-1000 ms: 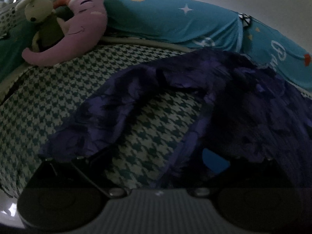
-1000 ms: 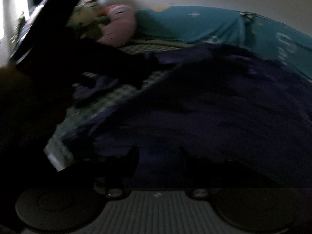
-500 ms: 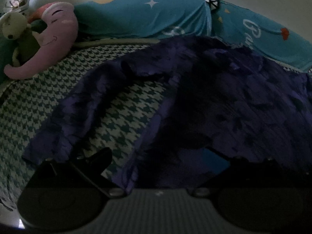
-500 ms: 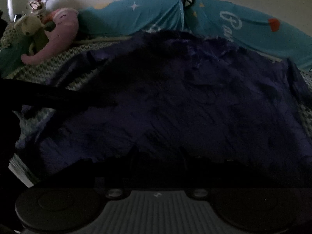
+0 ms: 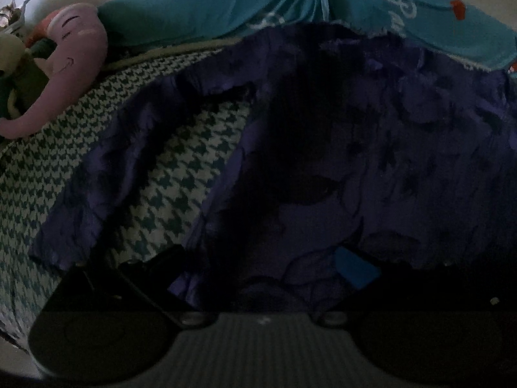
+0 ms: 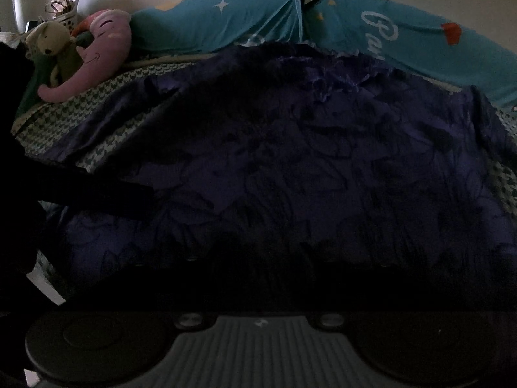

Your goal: Fold clothes

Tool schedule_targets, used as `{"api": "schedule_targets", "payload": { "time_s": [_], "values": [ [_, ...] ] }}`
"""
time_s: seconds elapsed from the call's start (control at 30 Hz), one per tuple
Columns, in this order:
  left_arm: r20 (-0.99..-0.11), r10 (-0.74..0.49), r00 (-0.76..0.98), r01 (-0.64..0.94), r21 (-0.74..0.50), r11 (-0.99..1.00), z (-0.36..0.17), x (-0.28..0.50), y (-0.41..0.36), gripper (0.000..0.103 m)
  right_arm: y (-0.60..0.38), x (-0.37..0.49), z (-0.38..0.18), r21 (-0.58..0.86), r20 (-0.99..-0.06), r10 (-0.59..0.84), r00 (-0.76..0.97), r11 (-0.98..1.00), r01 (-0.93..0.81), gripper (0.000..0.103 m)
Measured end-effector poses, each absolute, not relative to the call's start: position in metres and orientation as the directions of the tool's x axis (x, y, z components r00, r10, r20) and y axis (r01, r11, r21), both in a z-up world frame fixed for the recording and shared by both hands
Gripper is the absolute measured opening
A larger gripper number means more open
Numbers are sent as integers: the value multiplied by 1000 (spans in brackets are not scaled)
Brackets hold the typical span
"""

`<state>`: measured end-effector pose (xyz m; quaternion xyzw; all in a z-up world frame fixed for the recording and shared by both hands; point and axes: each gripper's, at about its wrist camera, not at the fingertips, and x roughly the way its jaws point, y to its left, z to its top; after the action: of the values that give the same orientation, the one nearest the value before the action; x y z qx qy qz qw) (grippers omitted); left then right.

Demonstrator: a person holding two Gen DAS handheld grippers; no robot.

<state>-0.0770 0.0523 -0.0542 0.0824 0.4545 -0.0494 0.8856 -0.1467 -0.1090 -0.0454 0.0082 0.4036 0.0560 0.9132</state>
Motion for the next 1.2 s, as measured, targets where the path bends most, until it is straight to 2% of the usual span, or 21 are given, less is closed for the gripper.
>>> {"api": "schedule_targets", "payload": {
  "time_s": [0.3,0.87,1.03,1.2],
  "values": [
    [-824,-25,566,136,63,989,-60,-80,56,103,-116,-152,-44,93,-751,130,647,991,-91,48],
    [-828,3,561,118,84,990,-61,-86,53,103,-126,-155,-38,115,-783,176,596,984,-139,48],
    [-828,4,561,116,83,990,-62,-87,53,103,-142,-146,-29,171,-784,197,589,980,-100,48],
    [-828,4,561,118,84,989,-62,-87,54,103,-161,-135,-19,142,-780,158,606,987,-74,48]
  ]
}}
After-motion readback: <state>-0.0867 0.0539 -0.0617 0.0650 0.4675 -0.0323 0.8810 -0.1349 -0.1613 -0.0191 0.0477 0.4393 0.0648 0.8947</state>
